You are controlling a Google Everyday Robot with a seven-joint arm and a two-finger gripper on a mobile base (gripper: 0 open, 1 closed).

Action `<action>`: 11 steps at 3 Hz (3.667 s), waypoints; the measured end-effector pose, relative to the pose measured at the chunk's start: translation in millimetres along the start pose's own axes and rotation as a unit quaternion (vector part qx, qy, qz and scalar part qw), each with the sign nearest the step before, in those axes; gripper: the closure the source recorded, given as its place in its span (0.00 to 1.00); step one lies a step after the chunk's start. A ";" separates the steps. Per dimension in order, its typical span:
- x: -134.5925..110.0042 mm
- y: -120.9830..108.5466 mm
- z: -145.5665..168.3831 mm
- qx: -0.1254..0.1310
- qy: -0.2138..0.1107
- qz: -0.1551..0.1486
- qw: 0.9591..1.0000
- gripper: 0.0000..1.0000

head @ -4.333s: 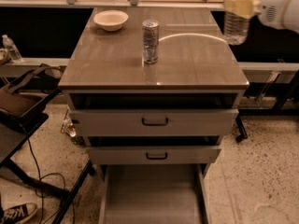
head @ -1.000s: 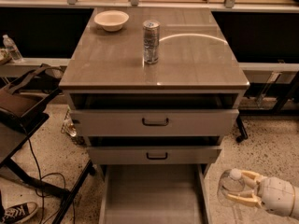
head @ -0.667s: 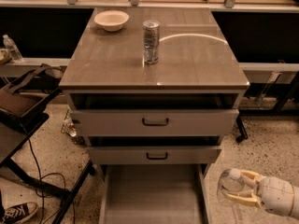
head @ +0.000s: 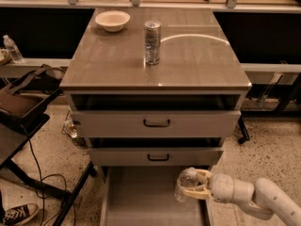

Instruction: Place water bottle into bottom drawer

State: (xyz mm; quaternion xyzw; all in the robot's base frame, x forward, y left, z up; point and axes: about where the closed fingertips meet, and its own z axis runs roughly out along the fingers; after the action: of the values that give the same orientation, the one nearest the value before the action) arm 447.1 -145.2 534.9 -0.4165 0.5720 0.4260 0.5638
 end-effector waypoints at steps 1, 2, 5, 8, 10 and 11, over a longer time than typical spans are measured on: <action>63.3 4.5 72.7 -0.055 -0.052 0.012 0.997 1.00; 98.5 14.2 111.2 -0.084 -0.066 0.007 0.994 1.00; 184.5 25.3 163.3 -0.095 -0.038 0.014 0.995 1.00; 283.6 8.7 185.8 -0.091 -0.018 -0.001 0.996 1.00; 327.2 8.2 196.3 -0.088 -0.021 0.011 0.996 1.00; 342.3 11.0 199.6 -0.088 -0.019 0.018 0.996 1.00</action>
Offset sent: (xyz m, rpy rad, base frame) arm 0.0194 0.1417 -0.1334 0.1465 -0.0496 0.2127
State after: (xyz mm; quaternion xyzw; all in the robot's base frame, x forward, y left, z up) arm 488.5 50.4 192.6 -0.4462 0.5285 0.4927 0.5281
